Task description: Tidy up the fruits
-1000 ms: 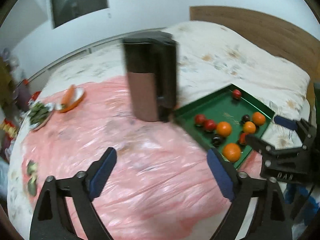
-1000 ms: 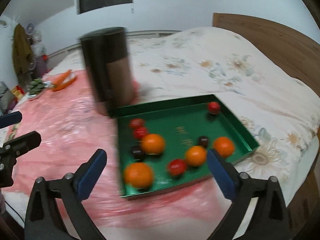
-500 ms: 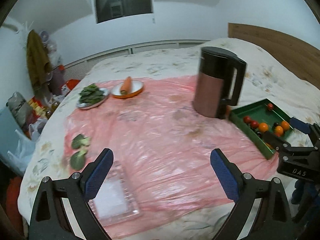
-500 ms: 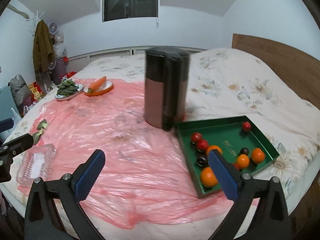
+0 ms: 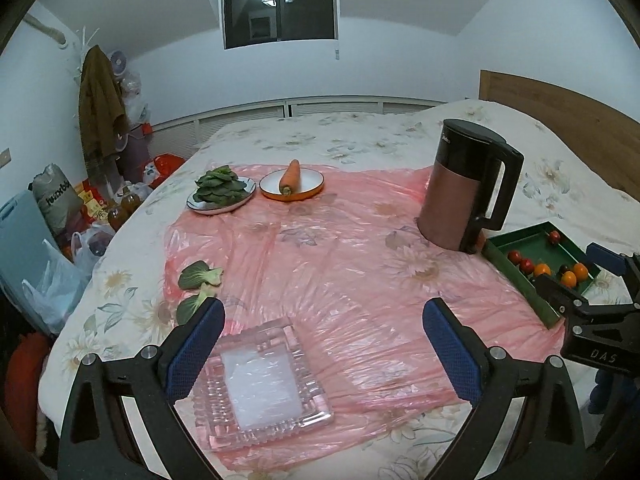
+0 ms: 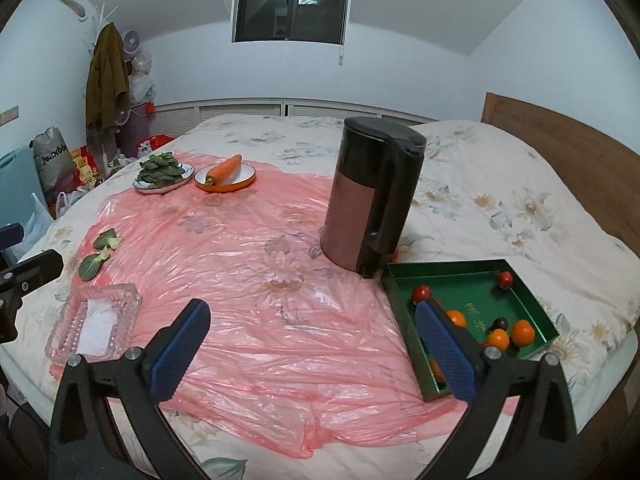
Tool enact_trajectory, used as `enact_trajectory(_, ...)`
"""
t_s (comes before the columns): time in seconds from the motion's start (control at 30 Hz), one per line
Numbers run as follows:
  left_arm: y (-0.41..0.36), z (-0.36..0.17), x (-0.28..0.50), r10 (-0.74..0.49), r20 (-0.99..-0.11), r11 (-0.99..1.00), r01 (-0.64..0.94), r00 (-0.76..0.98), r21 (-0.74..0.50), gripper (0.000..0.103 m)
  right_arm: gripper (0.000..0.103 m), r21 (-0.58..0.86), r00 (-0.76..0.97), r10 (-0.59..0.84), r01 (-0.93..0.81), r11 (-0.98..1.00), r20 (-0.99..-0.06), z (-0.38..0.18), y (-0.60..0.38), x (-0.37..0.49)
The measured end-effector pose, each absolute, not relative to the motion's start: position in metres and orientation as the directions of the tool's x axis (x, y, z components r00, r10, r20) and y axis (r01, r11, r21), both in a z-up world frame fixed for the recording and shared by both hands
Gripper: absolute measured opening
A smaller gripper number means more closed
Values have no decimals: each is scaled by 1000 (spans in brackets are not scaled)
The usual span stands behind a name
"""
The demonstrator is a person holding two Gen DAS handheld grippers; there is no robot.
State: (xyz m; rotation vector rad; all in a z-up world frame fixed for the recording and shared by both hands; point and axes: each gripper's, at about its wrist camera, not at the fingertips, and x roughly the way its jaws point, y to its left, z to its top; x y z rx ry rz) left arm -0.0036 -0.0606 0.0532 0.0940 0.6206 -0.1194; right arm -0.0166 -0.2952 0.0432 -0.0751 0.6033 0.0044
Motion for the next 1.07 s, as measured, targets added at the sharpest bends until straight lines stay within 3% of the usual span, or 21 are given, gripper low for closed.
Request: enact_trajectory(1.07,-42,59,-12,-101,-557,991,136,824,21,97,103,-92,818,-61,10,996,-572,42,-299,-28)
